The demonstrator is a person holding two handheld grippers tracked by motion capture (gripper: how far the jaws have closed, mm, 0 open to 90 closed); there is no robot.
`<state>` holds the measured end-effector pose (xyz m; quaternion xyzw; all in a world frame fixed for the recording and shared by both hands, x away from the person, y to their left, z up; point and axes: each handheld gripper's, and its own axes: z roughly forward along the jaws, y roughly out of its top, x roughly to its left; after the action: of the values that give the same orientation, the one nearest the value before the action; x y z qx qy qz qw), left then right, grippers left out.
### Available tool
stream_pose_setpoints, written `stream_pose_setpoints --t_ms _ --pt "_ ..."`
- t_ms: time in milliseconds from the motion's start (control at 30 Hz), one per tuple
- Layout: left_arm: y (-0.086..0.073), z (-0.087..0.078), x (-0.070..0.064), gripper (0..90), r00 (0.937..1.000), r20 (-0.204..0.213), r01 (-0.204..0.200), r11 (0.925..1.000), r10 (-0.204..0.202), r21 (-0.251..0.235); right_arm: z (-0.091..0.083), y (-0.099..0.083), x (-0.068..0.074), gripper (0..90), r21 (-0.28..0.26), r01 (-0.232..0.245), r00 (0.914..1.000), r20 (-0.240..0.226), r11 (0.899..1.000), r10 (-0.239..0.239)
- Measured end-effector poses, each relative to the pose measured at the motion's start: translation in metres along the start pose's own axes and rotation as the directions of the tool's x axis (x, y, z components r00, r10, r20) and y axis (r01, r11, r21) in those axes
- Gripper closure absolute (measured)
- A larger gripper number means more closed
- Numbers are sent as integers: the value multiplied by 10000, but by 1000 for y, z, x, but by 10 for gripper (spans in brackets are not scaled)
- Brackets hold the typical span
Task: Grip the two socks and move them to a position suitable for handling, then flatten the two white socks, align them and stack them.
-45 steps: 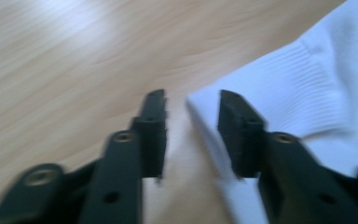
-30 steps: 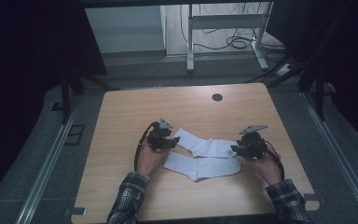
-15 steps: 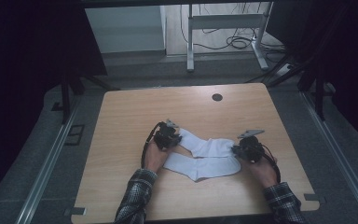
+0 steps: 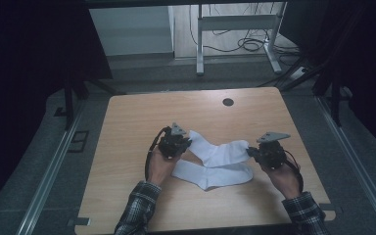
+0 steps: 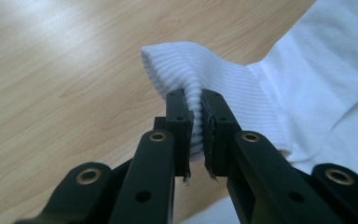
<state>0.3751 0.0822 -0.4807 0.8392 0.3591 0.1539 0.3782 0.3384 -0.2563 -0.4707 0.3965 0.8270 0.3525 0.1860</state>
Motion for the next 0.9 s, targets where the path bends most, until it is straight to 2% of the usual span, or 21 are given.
stream_pose_setpoints --t_ms 233,333,433,667,900 --pt "-5 -33 -13 824 10000 80 -40 9995 42 -303 -21 0 12 847 -261 312 9993 -191 9992 -317" --pt "-12 -48 -20 822 9999 170 -10 9991 17 -421 -29 -2 18 847 -320 424 9986 -315 9986 -434" --pt "-22 -55 -27 820 9998 222 -9 9992 17 -389 -34 -7 23 847 -221 491 9975 -489 9985 -501" --pt "-47 -57 -29 817 9986 386 355 9992 -348 -159 -28 -23 28 845 257 359 9958 -847 9990 -336" --pt "-64 -45 -26 812 9966 513 628 9978 -638 219 -15 -33 29 843 758 216 9939 -1095 9969 -132"
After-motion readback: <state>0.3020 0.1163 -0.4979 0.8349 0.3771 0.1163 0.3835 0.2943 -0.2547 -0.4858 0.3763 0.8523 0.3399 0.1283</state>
